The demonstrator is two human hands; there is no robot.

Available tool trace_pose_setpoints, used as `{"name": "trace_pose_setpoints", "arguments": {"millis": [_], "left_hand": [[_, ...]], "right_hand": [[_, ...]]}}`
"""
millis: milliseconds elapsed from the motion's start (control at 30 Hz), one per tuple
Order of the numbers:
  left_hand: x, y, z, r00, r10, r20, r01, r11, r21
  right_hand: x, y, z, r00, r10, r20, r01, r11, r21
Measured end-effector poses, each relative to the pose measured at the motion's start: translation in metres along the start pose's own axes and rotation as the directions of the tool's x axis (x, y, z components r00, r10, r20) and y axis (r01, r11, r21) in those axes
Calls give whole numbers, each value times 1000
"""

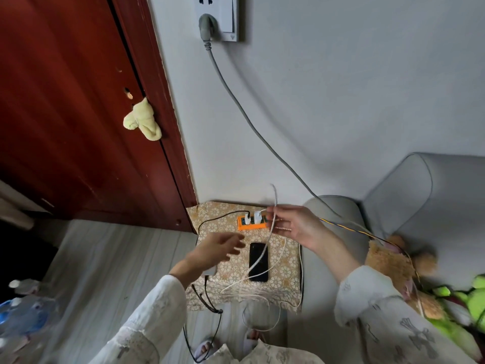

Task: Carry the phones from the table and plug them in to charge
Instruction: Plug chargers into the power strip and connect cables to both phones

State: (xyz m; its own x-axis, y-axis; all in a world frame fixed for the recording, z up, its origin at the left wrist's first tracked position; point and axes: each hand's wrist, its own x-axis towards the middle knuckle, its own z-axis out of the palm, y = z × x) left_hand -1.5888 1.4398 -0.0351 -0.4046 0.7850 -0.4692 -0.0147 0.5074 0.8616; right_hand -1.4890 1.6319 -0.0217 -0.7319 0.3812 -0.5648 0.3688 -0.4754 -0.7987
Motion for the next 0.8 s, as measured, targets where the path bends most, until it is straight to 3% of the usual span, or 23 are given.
{"name": "trace_pose_setpoints", "arguments": {"millis": [67, 133, 200, 300, 400, 600, 700, 800], "left_hand": [[9, 8, -2, 995, -30, -92, 17, 991, -134], [19, 15, -3, 995, -66, -74, 40, 948, -316], [27, 20, -2, 998, -55, -27, 34, 869, -493], [37, 20, 3, 992, -71, -108, -14, 766, -642], [48, 8, 12, 963, -156, -220, -27, 754, -656], [64, -47, 42, 941, -207, -267, -31, 734, -679], [79, -85, 53, 926, -266, -267, 23, 746, -666], [94, -126, 62, 900, -329, -286, 93, 786, -611]], "right_hand": [[-2, 11, 6, 998, -35, 55, 49, 961, -272], [-2, 23, 11, 992, -44, 121, 94, 891, -445], [-3, 33, 15, 985, -11, 174, 101, 851, -516], [-2, 44, 16, 979, 43, 199, 72, 840, -537], [2, 61, 12, 977, 67, 203, 72, 792, -607], [28, 118, -4, 955, 218, 202, -59, 806, -590], [51, 154, -20, 956, 245, 164, -93, 779, -620], [85, 185, -38, 952, 300, 59, -218, 801, -557]]}}
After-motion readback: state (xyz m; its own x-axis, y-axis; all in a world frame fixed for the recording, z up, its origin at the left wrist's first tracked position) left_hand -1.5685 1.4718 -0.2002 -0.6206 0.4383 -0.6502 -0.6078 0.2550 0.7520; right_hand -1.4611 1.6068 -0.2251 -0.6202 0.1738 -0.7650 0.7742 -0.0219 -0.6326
